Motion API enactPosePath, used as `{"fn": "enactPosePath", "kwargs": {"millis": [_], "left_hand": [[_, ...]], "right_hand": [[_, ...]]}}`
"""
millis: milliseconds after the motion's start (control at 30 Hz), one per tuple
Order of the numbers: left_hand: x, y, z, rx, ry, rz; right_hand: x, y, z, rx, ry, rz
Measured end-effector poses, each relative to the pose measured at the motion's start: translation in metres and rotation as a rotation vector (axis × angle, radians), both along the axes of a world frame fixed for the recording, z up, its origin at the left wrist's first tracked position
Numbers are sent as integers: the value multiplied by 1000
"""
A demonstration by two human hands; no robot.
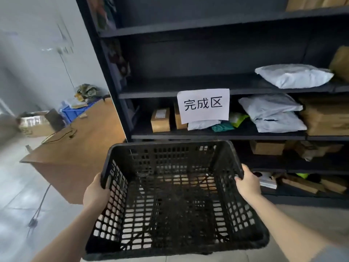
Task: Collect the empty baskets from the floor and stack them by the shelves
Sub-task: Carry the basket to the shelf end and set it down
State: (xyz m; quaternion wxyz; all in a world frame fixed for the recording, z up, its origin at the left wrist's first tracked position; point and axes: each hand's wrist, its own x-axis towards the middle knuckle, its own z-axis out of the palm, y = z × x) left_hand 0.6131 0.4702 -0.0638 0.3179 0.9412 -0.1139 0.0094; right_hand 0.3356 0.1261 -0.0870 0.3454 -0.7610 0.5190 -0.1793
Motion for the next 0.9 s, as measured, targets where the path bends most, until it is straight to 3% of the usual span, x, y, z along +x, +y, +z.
{"fn": "enactPosePath", "kwargs": {"millis": [500,900], "left_hand": [[103,-142,-173,133,291,20],[199,-204,-373,204,400,-71]], "right_hand": [[95,-106,-148,196,182,-104],[148,-130,-342,202,270,-221]]}}
